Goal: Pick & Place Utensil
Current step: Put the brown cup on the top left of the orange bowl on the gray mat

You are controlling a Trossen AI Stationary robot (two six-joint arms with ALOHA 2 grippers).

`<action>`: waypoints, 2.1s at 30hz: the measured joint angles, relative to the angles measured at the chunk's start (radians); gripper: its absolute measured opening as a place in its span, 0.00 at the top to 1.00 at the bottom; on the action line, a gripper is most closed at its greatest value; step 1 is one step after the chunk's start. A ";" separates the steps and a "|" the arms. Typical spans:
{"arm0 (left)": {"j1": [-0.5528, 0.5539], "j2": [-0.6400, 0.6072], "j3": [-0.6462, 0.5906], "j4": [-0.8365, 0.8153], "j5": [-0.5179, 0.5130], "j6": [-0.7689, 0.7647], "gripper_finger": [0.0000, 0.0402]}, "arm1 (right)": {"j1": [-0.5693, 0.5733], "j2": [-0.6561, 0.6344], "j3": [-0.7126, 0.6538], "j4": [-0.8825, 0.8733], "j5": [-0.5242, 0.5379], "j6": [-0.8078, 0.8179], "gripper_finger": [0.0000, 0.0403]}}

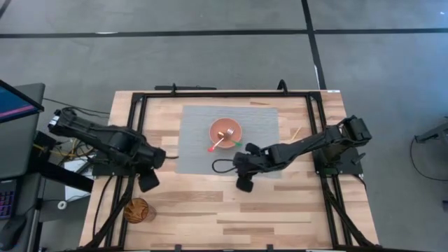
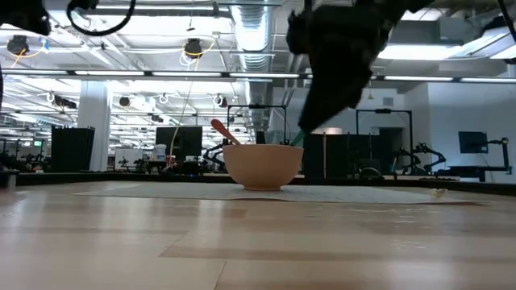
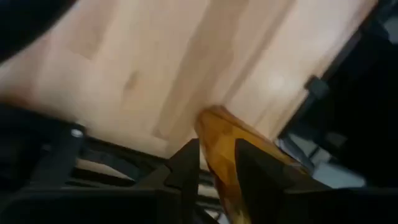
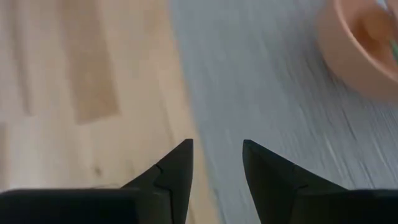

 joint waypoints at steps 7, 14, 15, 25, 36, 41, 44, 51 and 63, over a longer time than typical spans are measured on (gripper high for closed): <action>-0.126 0.043 -0.003 0.017 0.132 -0.063 0.73 | 0.038 0.000 0.000 0.100 0.004 -0.118 0.68; -0.315 0.085 -0.003 0.021 0.047 -0.171 0.74 | 0.042 0.033 0.000 0.139 0.000 -0.145 0.68; -0.337 0.091 -0.003 0.022 0.021 -0.186 0.74 | 0.042 0.035 0.000 0.133 0.000 -0.145 0.68; -0.400 0.148 -0.003 0.039 -0.025 -0.259 0.74 | 0.042 0.048 0.000 0.134 -0.002 -0.145 0.69; -0.384 0.183 -0.004 0.093 -0.165 -0.216 0.79 | 0.042 0.048 0.000 0.136 -0.003 -0.145 0.69; -0.385 0.183 -0.004 0.133 -0.161 -0.138 0.97 | 0.042 0.048 0.000 0.136 -0.002 -0.145 0.69; -0.382 0.181 0.001 0.182 -0.177 -0.039 0.97 | 0.042 0.048 0.000 0.136 -0.002 -0.145 0.69; -0.278 0.179 0.127 0.142 -0.365 0.179 0.97 | 0.040 0.048 0.000 0.136 -0.002 -0.152 0.69; 0.310 0.178 0.271 0.010 -0.363 0.687 0.97 | 0.041 0.048 0.000 0.137 -0.002 -0.214 0.69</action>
